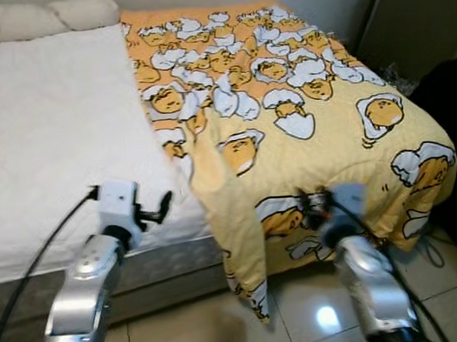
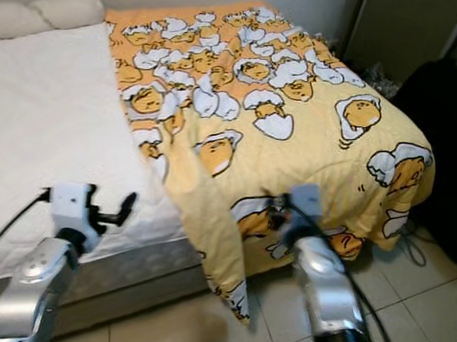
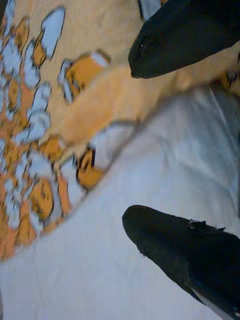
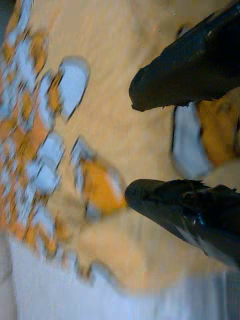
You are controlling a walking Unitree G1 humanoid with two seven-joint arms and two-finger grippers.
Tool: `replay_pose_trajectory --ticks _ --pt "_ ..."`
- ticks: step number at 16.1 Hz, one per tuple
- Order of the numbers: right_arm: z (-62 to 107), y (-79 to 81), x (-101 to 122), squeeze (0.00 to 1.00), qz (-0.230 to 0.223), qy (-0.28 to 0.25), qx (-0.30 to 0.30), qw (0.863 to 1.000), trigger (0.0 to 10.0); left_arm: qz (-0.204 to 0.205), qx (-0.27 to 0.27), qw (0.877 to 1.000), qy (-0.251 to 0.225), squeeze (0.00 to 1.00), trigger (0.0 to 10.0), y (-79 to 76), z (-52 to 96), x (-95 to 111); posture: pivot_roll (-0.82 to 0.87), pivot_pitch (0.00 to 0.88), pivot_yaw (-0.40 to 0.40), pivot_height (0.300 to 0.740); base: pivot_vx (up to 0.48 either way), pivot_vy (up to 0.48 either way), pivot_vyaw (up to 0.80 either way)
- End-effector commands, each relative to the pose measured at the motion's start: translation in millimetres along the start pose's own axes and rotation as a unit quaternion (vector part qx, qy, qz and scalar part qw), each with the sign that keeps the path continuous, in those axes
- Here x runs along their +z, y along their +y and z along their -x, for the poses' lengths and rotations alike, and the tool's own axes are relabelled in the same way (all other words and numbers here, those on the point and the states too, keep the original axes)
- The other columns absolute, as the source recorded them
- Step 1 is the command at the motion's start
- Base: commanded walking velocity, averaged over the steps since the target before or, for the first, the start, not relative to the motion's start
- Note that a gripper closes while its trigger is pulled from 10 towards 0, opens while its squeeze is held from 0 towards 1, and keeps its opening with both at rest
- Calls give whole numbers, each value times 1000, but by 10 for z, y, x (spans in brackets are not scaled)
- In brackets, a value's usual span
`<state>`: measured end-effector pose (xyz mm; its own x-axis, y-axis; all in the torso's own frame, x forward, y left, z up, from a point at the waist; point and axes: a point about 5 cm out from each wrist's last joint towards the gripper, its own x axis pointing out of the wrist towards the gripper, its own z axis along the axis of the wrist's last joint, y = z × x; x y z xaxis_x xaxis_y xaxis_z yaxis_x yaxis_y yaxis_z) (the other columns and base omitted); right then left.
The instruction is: Clean up the room
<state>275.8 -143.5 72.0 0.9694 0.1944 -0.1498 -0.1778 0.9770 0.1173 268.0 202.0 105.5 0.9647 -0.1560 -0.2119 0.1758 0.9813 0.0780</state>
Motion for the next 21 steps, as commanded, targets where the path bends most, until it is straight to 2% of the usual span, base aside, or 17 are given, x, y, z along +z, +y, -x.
replay_pose_trajectory --ticks 1,3,5,8,11,14,16,19,21 --pt "4 -71 37 1000 1 0 4 1000 10000 2 -9 1000 -11 420 10000 -53 -18 37 42 0 -13 740 0 0 0" --pt "4 -22 23 1000 6 4 32 999 10000 5 -14 1000 -14 427 10000 -68 -26 44 42 0 -11 740 0 0 0" --pt "6 26 8 1000 4 10 58 998 10000 7 -15 1000 -16 427 10000 -71 -36 48 41 0 -9 740 122 0 716" --pt "3 25 0 1000 7 17 63 998 10000 7 -15 1000 -16 431 10000 -72 -42 50 41 0 -8 740 254 0 685" --pt "15 55 -37 1000 19 42 103 994 10000 9 -15 1000 -14 431 10000 -56 -37 35 42 0 -8 740 294 0 646" --pt "6 57 -29 1000 28 43 102 994 10000 10 -15 1000 -13 427 10000 -53 -32 21 42 0 -7 740 298 0 629" --pt "-4 58 -17 1000 30 40 100 994 10000 4 -13 1000 -9 420 10000 -48 -33 8 41 0 -7 740 266 0 0" --pt "-49 81 -31 1000 65 79 101 990 10000 -4 -31 1000 -1 404 10000 -67 -23 -19 50 0 -15 740 0 0 0" --pt "-95 102 -69 1000 69 109 113 985 10000 -13 -66 998 6 408 10000 -122 -6 -36 51 0 -16 740 0 0 0"
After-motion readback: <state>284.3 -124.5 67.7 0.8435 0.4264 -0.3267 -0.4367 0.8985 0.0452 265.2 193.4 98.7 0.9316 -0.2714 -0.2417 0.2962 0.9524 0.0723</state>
